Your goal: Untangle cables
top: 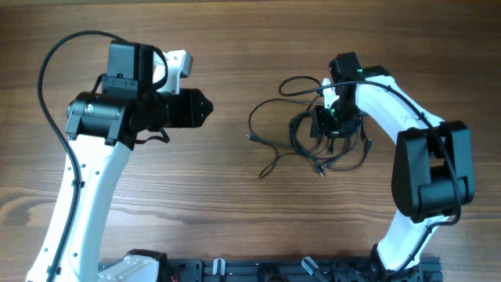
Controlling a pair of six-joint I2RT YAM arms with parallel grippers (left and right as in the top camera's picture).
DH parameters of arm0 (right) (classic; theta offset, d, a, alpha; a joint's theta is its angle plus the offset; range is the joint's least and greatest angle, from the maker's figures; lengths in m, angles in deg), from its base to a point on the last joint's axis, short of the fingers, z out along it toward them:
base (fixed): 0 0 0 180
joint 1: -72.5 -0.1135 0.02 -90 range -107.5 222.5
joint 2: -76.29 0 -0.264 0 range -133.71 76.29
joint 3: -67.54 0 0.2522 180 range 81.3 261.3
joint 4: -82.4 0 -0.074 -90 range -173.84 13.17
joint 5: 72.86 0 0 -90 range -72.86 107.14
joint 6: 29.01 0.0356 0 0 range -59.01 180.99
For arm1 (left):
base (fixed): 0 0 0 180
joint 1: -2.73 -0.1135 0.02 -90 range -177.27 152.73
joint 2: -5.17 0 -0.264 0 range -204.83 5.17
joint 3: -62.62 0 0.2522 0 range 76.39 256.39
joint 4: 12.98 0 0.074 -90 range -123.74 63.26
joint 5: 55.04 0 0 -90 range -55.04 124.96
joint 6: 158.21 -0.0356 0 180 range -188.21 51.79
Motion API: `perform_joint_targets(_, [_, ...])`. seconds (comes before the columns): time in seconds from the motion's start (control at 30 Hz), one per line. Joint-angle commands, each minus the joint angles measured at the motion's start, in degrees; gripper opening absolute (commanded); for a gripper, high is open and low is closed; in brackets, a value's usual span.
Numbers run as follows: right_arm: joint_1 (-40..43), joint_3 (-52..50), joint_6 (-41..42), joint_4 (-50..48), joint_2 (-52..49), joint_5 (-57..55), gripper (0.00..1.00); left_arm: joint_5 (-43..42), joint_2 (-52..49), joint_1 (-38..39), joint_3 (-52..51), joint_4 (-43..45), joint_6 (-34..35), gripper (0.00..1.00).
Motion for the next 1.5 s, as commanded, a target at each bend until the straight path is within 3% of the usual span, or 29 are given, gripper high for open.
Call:
perform_joint_targets(0.0, [0.0, -0.5, 1.6, -0.5, -0.7, 1.2, 0.37, -0.7, -0.2, -0.2, 0.7, -0.1, -1.1, 0.42])
perform_joint_targets(0.1, [0.0, -0.5, 1.3, -0.4, -0.7, 2.3, 0.20, -0.7, -0.2, -0.2, 0.7, -0.1, -1.2, 0.43])
perform_joint_targets(0.13, [0.0, -0.5, 1.4, -0.2, -0.7, 2.5, 0.04, -0.7, -0.2, -0.2, 0.7, 0.0, -1.1, 0.42])
perform_joint_targets(0.63, [-4.0, -0.3, -0.1, -0.4, 2.4, 5.2, 0.04, -0.7, -0.2, -0.2, 0.7, -0.1, -1.1, 0.43])
perform_joint_targets(0.93, [-4.0, 2.5, 0.0, -1.2, 21.1, 5.5, 0.04, -0.7, -0.2, -0.2, 0.7, -0.1, -1.1, 0.44])
perform_joint_targets(1.0, [-4.0, 2.5, -0.1, -2.4, 27.2, 6.2, 0.04, -1.2, -0.2, -0.2, 0.7, -0.2, -1.2, 0.38])
perform_joint_targets(1.2, [-4.0, 2.5, -2.2, -5.9, 38.8, 11.1, 0.04, -9.1, -0.2, 0.8, 0.7, 0.2, -4.0, 0.34])
perform_joint_targets(1.27, [-4.0, 2.5, -2.2, -7.1, 41.2, 12.9, 0.04, -10.1, -0.2, 2.3, 0.7, 1.0, -4.6, 0.37])
perform_joint_targets(1.47, [-4.0, 2.5, -2.3, -7.3, 44.0, 15.1, 0.04, -10.1, -0.2, 9.6, 0.7, 4.9, -11.1, 0.59])
